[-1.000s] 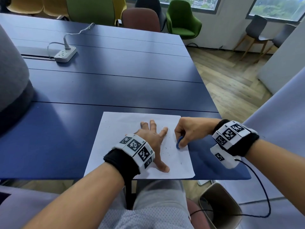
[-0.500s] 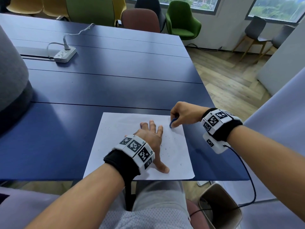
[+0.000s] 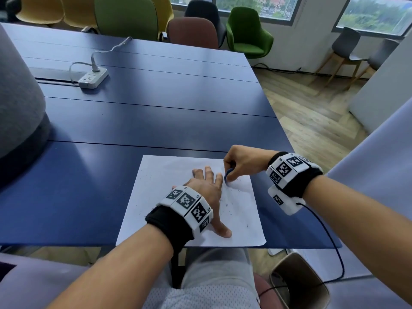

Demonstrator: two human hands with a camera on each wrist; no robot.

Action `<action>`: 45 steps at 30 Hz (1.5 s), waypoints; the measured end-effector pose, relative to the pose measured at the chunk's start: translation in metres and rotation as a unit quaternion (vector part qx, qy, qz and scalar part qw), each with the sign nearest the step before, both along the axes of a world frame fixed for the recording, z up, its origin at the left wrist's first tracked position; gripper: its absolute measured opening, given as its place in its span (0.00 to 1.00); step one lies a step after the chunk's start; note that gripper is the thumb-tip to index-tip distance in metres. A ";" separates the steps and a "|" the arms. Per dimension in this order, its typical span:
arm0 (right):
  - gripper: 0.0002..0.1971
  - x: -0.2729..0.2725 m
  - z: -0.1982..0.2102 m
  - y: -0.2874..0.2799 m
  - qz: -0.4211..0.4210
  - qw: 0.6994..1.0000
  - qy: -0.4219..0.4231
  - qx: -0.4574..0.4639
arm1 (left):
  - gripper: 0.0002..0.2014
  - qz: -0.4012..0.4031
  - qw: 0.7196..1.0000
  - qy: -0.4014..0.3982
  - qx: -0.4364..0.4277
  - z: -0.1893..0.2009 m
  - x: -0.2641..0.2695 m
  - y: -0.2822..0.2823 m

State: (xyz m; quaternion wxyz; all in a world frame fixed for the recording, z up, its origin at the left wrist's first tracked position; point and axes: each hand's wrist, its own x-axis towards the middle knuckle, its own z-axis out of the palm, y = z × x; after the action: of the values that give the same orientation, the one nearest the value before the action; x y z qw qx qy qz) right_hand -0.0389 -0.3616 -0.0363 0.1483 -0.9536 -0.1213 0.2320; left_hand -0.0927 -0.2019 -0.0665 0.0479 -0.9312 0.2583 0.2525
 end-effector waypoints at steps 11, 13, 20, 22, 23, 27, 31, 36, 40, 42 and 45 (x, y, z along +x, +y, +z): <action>0.09 -0.010 -0.001 0.009 0.022 1.000 -0.004 0.011 | 0.79 -0.004 1.000 -0.020 -0.018 -0.005 0.001 0.005; 0.08 -0.008 0.000 0.005 -0.010 0.999 -0.050 0.013 | 0.79 -0.007 0.999 -0.028 -0.024 -0.007 0.001 0.007; 0.09 -0.032 0.001 0.008 0.044 0.998 0.031 0.013 | 0.77 -0.012 0.999 -0.040 -0.019 -0.002 -0.003 0.008; 0.09 -0.031 0.002 -0.004 0.000 1.000 -0.020 0.012 | 0.77 -0.005 0.999 -0.035 -0.022 -0.004 -0.003 0.008; 0.09 -0.034 0.000 -0.008 -0.008 0.999 -0.025 0.018 | 0.77 -0.003 0.999 -0.034 -0.021 -0.003 -0.004 0.008; 0.07 -0.053 -0.004 -0.010 0.033 0.997 0.063 0.018 | 0.77 -0.011 0.999 -0.037 -0.008 -0.003 -0.003 0.006; 0.10 -0.050 -0.002 -0.019 -0.019 0.999 0.010 0.025 | 0.78 -0.013 0.999 -0.036 -0.011 -0.007 0.000 0.006; 0.08 -0.060 0.000 -0.015 0.035 0.996 0.086 -0.005 | 0.78 -0.015 0.999 -0.036 -0.008 -0.008 0.001 0.006; 0.07 -0.058 0.000 -0.020 -0.006 1.000 0.016 0.008 | 0.78 -0.019 0.999 -0.043 -0.010 -0.010 0.001 0.006; 0.07 -0.066 0.001 -0.016 0.023 0.999 0.048 0.003 | 0.78 -0.015 0.999 -0.041 -0.009 -0.009 0.000 0.006; 0.07 -0.073 0.001 -0.017 0.041 0.996 0.072 -0.012 | 0.78 -0.017 0.999 -0.038 -0.009 -0.008 0.002 0.007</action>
State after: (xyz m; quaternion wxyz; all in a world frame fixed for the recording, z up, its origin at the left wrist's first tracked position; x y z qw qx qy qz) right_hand -0.1115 -0.3788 -0.0358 0.1353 -0.9304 -0.1464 0.3075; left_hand -0.0912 -0.1952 -0.0741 0.0538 -0.9362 0.2739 0.2138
